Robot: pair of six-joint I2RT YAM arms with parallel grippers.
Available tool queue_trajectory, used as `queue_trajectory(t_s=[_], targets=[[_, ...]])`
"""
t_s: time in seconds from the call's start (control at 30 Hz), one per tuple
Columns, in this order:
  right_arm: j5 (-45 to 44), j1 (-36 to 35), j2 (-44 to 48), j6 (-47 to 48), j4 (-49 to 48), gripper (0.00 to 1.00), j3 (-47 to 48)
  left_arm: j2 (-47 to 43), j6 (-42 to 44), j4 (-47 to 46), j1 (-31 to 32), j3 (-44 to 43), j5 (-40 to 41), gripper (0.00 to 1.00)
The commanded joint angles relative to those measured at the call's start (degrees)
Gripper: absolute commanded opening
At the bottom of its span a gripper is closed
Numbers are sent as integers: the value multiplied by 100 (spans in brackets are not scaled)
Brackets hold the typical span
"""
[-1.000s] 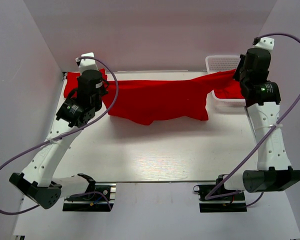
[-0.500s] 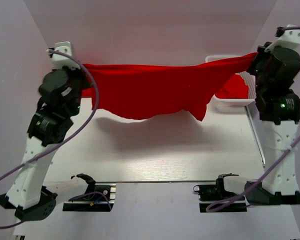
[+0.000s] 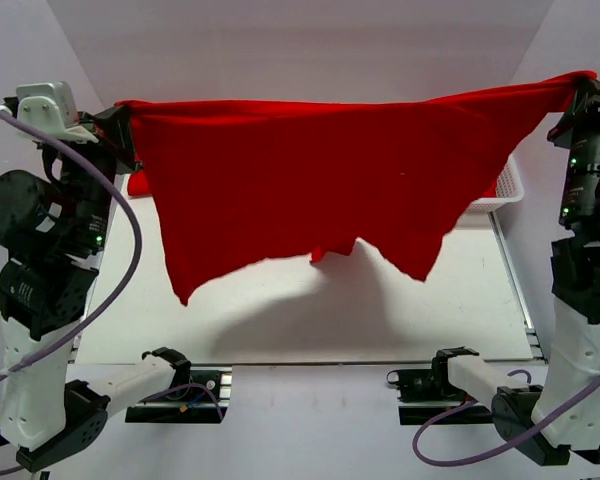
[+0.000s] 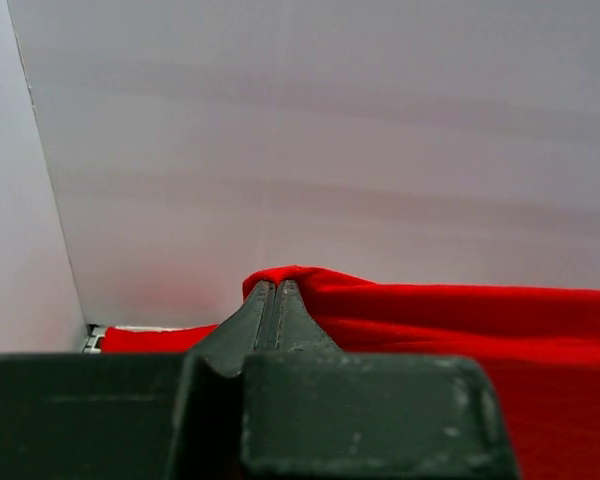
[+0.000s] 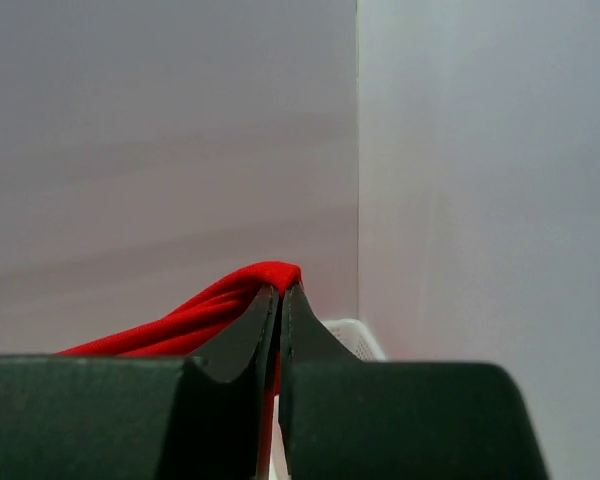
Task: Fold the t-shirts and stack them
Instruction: Flatten out the tshirt
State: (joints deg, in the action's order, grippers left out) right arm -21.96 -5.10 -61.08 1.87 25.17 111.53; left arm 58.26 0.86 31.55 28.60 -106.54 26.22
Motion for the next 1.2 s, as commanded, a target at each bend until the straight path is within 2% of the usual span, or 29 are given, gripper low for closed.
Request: queue_trajectory(t_s=[0.0,0.13,0.3,0.37,0.4,0.47,0.5,0.53,0.6,0.67,0.8,0.83,0.87,0.9,0.93,1.0,1.07,1.1,1.13,1.17], targets=[[-371,45,-448,349,-425,0,54,334,265,-176,-13,-104,550,0],[-64,62,-966,314,-661,0,-34,930,318,-429,-12,-33,1104,0],[665,62,-1958,262,-1266,0,27,1941,388,-887,-65,-59,1316,0],[964,71,-2405,183,-1522,0,132,2433,554,-958,-117,-541,1456,0],[1017,62,-2539,156,-1976,0,202,2949,625,-958,-118,-804,1456,0],[1088,62,-2986,103,-2156,0,737,3418,870,-1011,-179,-1726,1623,0],[1097,71,-3293,7,-2122,0,1644,3629,941,-1011,-240,-2086,1623,0],[1158,45,-3427,-20,-2174,0,1905,3953,1046,-1106,-241,-2751,1623,0],[1202,45,-3691,-142,-2454,0,2467,4053,1327,-1229,-293,-3239,1528,0],[1430,80,-3517,-143,-2938,0,2401,3853,1477,-1669,-294,-3260,1378,0],[1528,71,-2876,-143,-3211,0,1444,2958,1339,-1942,-294,-2295,781,0],[1519,62,-2526,-126,-3272,0,781,2789,1338,-1942,-294,-1761,667,0],[1562,62,-2392,-30,-3299,0,557,2631,1277,-1942,-294,-1460,587,0],[1685,71,-2147,-3,-3308,0,320,2325,1137,-1942,-294,-805,586,0],[1773,71,-1901,6,-3299,0,-431,2191,1135,-1942,-294,-459,586,0],[1887,45,-1445,-98,-3439,0,-1094,1936,925,-1864,-294,558,586,0],[2133,62,-831,-352,-3562,0,-2427,1533,531,-1793,-294,1308,673,0],[2378,53,-687,-537,-3563,0,-3043,1383,398,-1793,-294,2077,674,0],[2476,45,-242,-591,-3563,0,-3615,1233,66,-1793,-294,2459,674,0],[2599,45,-99,-722,-3545,0,-3881,1101,-120,-1732,-294,2793,735,0]])
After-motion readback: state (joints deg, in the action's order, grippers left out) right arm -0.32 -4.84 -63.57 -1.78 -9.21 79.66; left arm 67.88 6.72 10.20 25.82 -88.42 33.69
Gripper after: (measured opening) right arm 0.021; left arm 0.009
